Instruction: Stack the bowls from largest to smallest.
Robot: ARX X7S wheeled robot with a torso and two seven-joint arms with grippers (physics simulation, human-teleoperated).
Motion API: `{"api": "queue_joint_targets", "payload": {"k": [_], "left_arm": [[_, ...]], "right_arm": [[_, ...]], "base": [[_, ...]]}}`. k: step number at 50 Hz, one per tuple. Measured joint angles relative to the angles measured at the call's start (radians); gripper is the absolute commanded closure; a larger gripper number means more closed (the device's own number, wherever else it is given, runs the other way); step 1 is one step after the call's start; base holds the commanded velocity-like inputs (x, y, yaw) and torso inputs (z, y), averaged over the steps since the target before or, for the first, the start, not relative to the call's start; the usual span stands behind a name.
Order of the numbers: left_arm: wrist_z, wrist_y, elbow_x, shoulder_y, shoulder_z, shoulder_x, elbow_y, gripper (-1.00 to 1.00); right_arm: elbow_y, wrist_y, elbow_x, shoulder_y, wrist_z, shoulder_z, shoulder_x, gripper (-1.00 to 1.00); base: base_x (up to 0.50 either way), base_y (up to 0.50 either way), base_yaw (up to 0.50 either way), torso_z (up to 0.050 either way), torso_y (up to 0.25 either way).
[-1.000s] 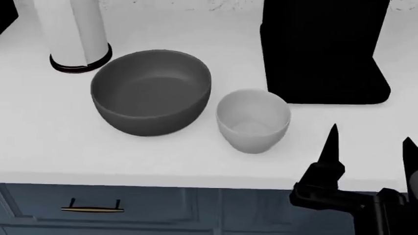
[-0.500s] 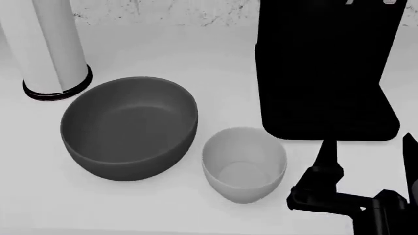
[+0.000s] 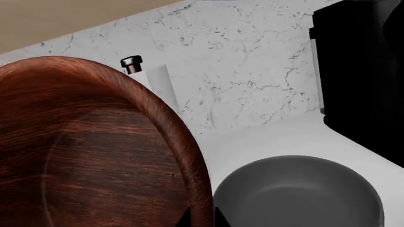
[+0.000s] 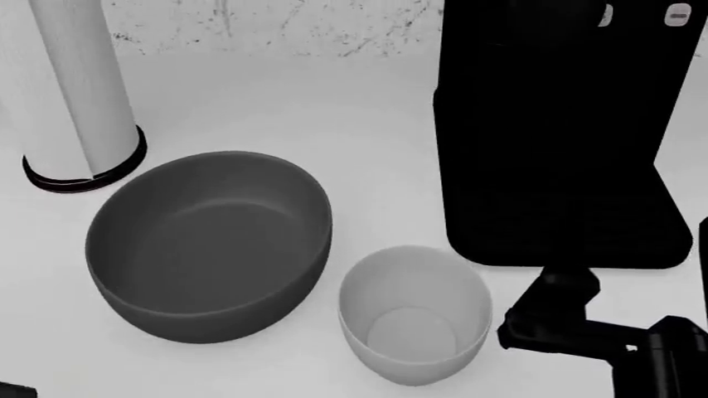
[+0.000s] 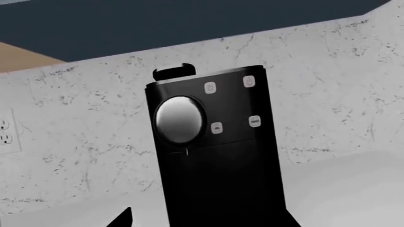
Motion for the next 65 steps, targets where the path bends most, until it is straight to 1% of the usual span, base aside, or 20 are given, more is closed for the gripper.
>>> {"api": "queue_joint_targets", "payload": {"k": [4, 7, 13, 19, 23, 27, 36, 43, 53, 58, 65], "left_arm": [[0.089, -0.134, -0.098, -0.141, 0.019, 0.101, -0.068, 1.0], [0.184, -0.228, -0.176, -0.248, 0.029, 0.164, -0.134, 1.0], [0.388, -0.388, -0.315, -0.437, 0.036, 0.24, -0.271, 1.0], [0.574, -0.542, -0.393, -0.611, 0.056, 0.321, -0.448, 1.0], [0.694, -0.648, -0.411, -0.715, 0.086, 0.378, -0.576, 1.0], [0.827, -0.748, -0.393, -0.804, 0.133, 0.439, -0.705, 1.0], [1.173, -0.905, -0.26, -0.965, 0.287, 0.576, -0.938, 1.0], [1.419, -0.925, -0.11, -1.051, 0.425, 0.678, -1.103, 1.0], [1.732, -0.826, 0.102, -1.107, 0.598, 0.84, -1.387, 1.0], [1.853, -0.768, 0.18, -1.116, 0.659, 0.915, -1.508, 1.0], [1.964, -0.712, 0.244, -1.11, 0.716, 0.983, -1.598, 1.0]], "right_arm": [[-0.005, 0.004, 0.018, 0.003, 0.003, 0.01, 0.006, -1.0], [-0.007, 0.007, 0.031, 0.006, 0.006, 0.018, 0.009, -1.0], [-0.008, 0.013, 0.055, 0.012, 0.014, 0.031, 0.014, -1.0], [-0.008, 0.015, 0.07, 0.014, 0.018, 0.038, 0.016, -1.0], [-0.008, 0.016, 0.077, 0.015, 0.02, 0.04, 0.017, -1.0], [-0.006, 0.016, 0.079, 0.013, 0.02, 0.039, 0.016, -1.0], [0.005, 0.014, 0.085, 0.015, 0.019, 0.037, 0.016, -1.0], [0.013, 0.013, 0.087, 0.015, 0.017, 0.033, 0.015, -1.0], [0.022, 0.008, 0.084, 0.011, 0.011, 0.022, 0.012, -1.0], [0.028, 0.004, 0.08, 0.008, 0.007, 0.017, 0.01, -1.0], [0.036, 0.001, 0.079, 0.007, 0.004, 0.013, 0.01, -1.0]], "base": [[0.0, 0.0, 0.0, 0.0, 0.0], [0.0, 0.0, 0.0, 0.003, 0.0], [0.0, 0.0, 0.0, 0.0, 0.0], [0.0, 0.0, 0.0, 0.0, 0.002], [0.0, 0.0, 0.0, 0.0, 0.0], [0.0, 0.0, 0.0, 0.0, 0.0], [0.0, 0.0, 0.0, 0.0, 0.001], [0.0, 0.0, 0.0, 0.0, 0.0], [0.0, 0.0, 0.0, 0.0, 0.0], [0.0, 0.0, 0.0, 0.0, 0.002], [0.0, 0.0, 0.0, 0.0, 0.0]]}}
